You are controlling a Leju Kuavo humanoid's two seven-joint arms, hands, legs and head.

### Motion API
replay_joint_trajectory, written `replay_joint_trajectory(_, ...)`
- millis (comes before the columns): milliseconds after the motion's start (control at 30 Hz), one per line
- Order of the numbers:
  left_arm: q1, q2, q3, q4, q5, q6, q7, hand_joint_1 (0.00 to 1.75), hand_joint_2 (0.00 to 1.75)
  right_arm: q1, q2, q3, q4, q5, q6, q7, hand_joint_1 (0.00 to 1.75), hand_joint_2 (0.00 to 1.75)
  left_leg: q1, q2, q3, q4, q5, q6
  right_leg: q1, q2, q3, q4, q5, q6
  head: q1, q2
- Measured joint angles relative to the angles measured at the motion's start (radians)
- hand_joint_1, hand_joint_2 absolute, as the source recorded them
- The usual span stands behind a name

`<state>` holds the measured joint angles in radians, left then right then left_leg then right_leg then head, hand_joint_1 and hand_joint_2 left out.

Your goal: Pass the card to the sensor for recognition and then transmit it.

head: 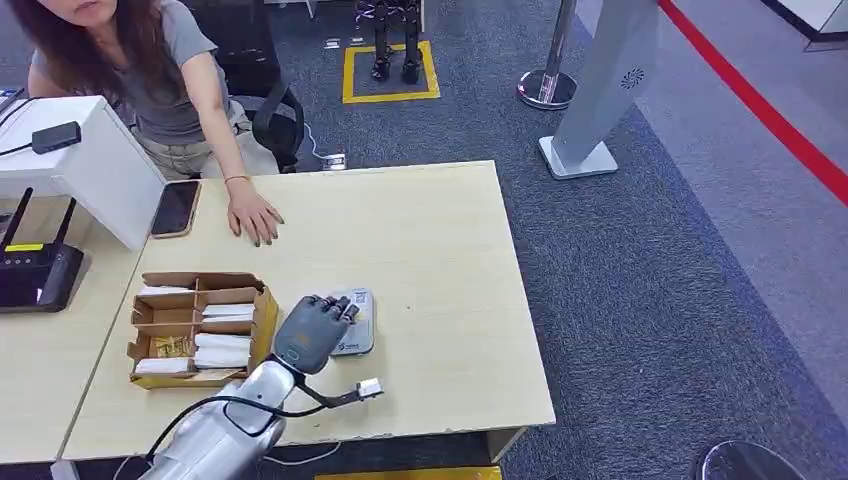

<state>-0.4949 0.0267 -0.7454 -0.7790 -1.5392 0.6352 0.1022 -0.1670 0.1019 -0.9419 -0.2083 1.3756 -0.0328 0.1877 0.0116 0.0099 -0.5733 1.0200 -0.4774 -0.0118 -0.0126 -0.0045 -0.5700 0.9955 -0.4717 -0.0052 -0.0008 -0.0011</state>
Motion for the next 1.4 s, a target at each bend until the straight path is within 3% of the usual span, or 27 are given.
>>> replay_joint_trajectory(500,0.017,-0.035,0.0,0.058,0.008,0.0,-0.032,1.75,1.75,0.0,0.0,0.0,0.0,-0.002,0.0,0.001,0.0,0.0,0.0,0.0,0.0,0.0,0.0,0.0,0.0,0.0,0.0,0.0,0.0,0.0,0.0,0.0)
replay_joint_trajectory(1400,0.013,-0.067,0.0,0.17,0.029,-0.009,-0.03,1.75,1.75,0.0,0.0,0.0,0.0,-0.006,-0.008,-0.005,0.0,0.0,0.0,-0.001,0.001,0.0,0.0,0.0,0.0,0.0,0.002,0.0,0.0,0.0,0.0,0.0)
